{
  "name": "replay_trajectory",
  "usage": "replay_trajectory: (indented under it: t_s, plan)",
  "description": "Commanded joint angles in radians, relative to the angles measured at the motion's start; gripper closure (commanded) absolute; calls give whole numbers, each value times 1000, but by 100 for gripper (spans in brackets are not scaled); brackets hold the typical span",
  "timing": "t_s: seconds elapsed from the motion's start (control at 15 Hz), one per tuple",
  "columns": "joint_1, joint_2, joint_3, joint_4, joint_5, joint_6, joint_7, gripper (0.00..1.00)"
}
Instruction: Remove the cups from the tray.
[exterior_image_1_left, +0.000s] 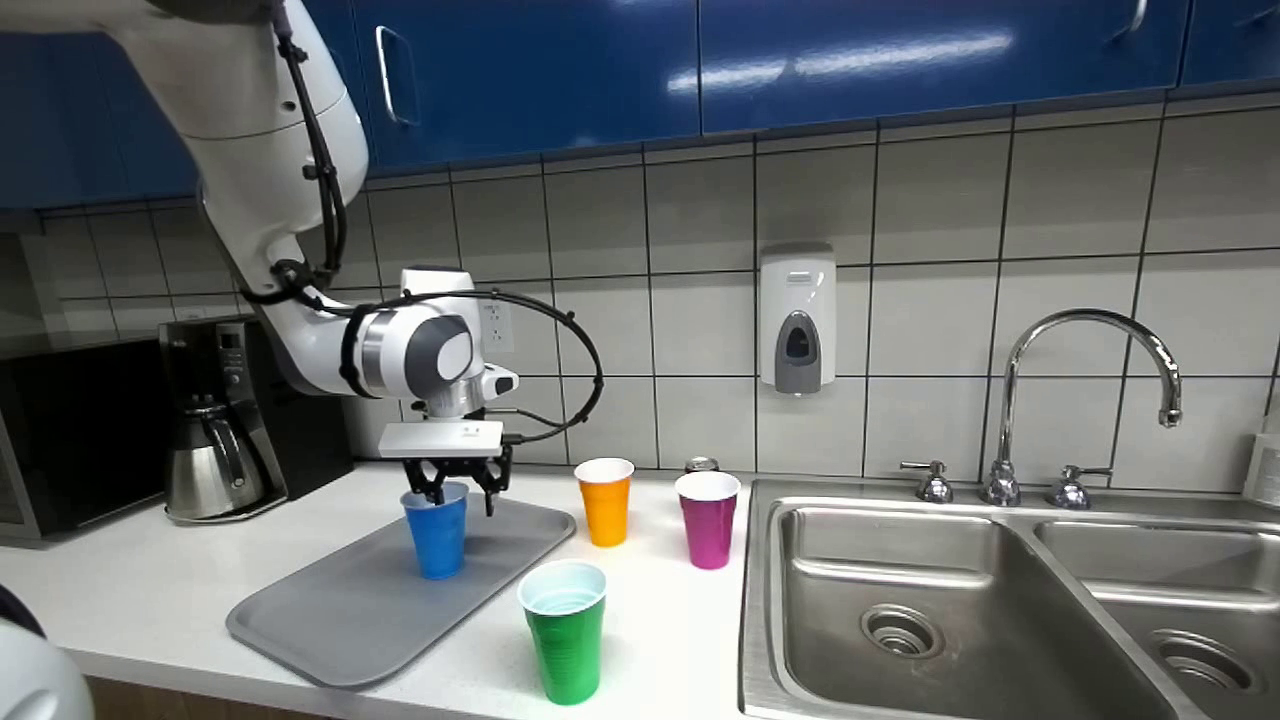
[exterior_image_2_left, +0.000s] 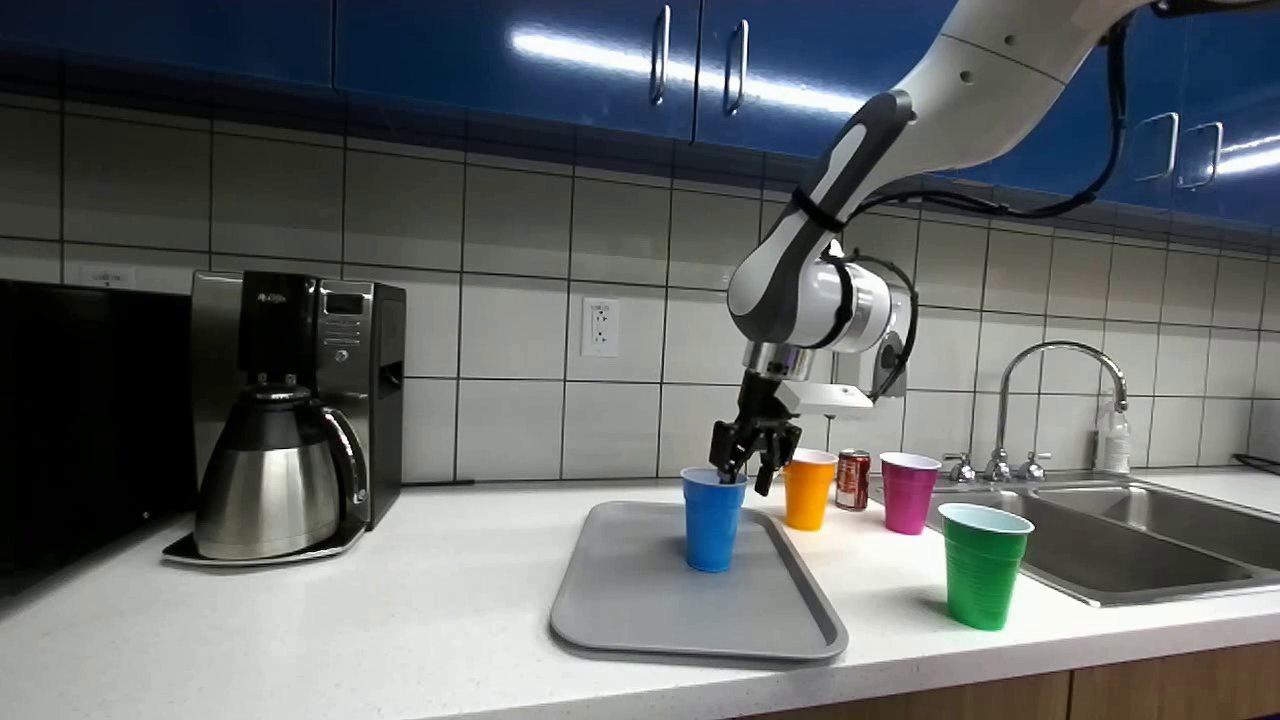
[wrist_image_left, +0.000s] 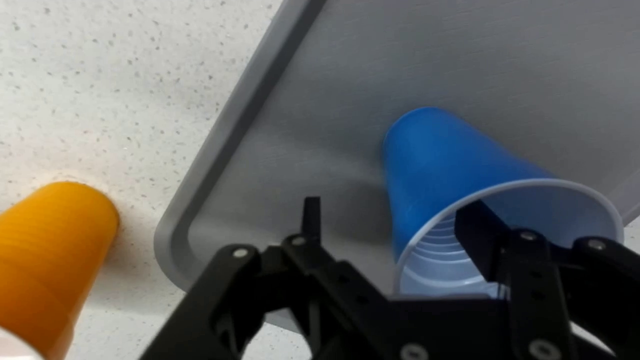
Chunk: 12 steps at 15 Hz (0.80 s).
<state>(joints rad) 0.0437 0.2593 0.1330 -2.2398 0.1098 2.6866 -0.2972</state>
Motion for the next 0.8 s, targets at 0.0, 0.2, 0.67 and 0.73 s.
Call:
replay_trajectory:
  t_s: [0.0,0.2,0.67,0.73]
  plan:
    - [5,11,0,22,-22,-4,40,59]
    - [5,14,0,24,-21,-5,41,81]
    - [7,14,0,29,-25,-2,40,99]
    - [7,14,0,29,-24,-2,40,99]
